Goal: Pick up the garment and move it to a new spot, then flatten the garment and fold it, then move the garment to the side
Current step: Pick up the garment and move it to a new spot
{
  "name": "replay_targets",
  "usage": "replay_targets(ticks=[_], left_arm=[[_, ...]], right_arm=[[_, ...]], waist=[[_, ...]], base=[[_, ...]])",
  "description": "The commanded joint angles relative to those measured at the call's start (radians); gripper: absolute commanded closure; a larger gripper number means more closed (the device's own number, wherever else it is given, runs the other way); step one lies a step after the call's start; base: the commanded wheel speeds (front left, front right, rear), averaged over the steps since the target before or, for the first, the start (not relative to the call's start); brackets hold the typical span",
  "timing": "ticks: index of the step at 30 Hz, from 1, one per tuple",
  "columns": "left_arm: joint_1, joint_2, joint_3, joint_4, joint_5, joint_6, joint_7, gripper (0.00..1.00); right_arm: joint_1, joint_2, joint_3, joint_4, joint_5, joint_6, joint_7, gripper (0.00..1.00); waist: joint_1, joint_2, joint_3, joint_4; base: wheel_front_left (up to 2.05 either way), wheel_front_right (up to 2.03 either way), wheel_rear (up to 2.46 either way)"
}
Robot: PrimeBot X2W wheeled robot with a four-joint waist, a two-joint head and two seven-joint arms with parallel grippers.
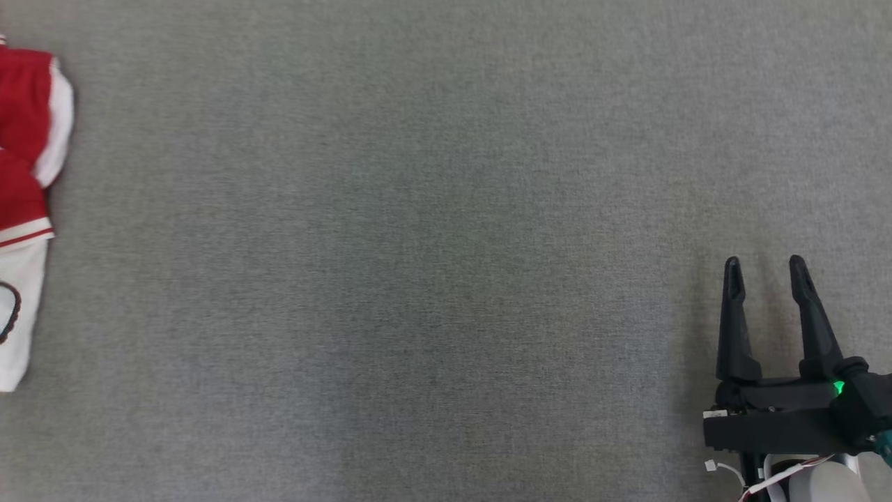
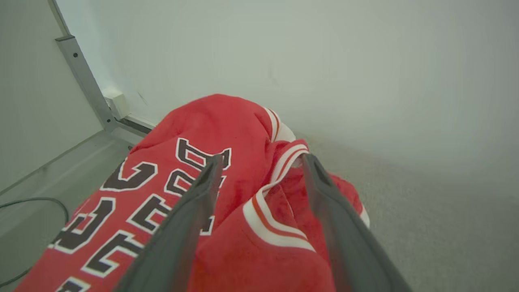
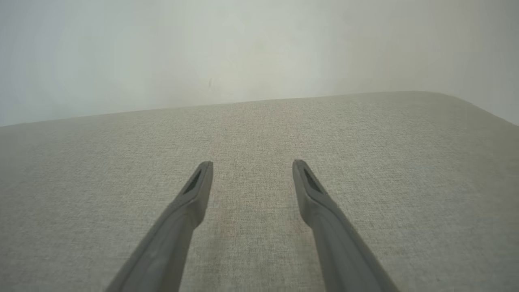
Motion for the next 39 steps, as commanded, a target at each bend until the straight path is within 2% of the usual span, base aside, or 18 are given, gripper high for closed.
replay_targets(ticks=[1, 7, 12, 13, 14, 20, 27, 33, 39], left_arm=[[-0.023, 0.02, -0.008, 0.052, 0.009, 0.003, 0.037, 0.0], [-0.078, 0.04, -0.043, 0.205, 0.02, 0.022, 0.167, 0.0], [-0.105, 0.046, -0.056, 0.276, 0.022, 0.035, 0.209, 0.0], [-0.107, 0.048, -0.061, 0.283, 0.027, 0.038, 0.203, 0.58], [-0.11, 0.049, -0.064, 0.287, 0.027, 0.041, 0.19, 1.0], [-0.12, 0.034, -0.073, 0.304, 0.025, 0.032, 0.109, 1.0], [-0.155, 0.048, -0.091, 0.269, 0.028, 0.015, 0.002, 1.0], [-0.219, 0.043, -0.148, 0.172, 0.042, 0.001, -0.07, 1.0], [-0.295, 0.039, -0.207, 0.02, 0.006, 0.001, -0.075, 1.0]], right_arm=[[-0.005, -0.005, -0.006, -0.006, -0.004, -0.002, 0.0, 0.0], [-0.002, -0.01, -0.01, -0.014, -0.007, -0.002, 0.0, 0.0], [-0.003, -0.014, -0.005, -0.015, -0.007, -0.002, 0.0, 0.0], [-0.001, -0.014, -0.006, -0.014, -0.007, -0.002, 0.0, 0.0], [0.001, -0.014, -0.007, -0.014, -0.007, -0.002, 0.0, 0.0], [0.018, -0.012, -0.015, -0.002, -0.005, -0.002, 0.0, 0.0], [0.032, -0.005, -0.001, 0.021, 0.012, -0.002, 0.0, 0.0], [0.062, 0.003, 0.019, 0.049, 0.022, -0.002, 0.0, 0.0], [0.084, 0.006, 0.03, 0.072, 0.046, -0.002, 0.0, 0.0]], waist=[[-0.0002, -0.0002, 0.038, -0.032], [-0.0002, -0.0002, 0.047, -0.033], [-0.0002, -0.0002, 0.044, -0.035], [-0.0002, -0.0002, 0.043, -0.034], [-0.0002, -0.0002, 0.042, -0.033], [-0.0002, -0.0002, 0.007, -0.014], [-0.0002, -0.0002, -0.072, 0.007], [-0.0002, -0.0002, -0.163, 0.024], [-0.0002, -0.0002, -0.229, 0.012]], base=[[0.0, 0.0, 0.0], [0.0, 0.0, 0.0], [0.0, 0.0, 0.0], [0.0, 0.0, 0.0], [0.0, 0.0, 0.0], [0.0, 0.0, 0.0], [0.0, 0.0, 0.0], [0.0, 0.0, 0.0], [0.0, 0.0, 0.0]])
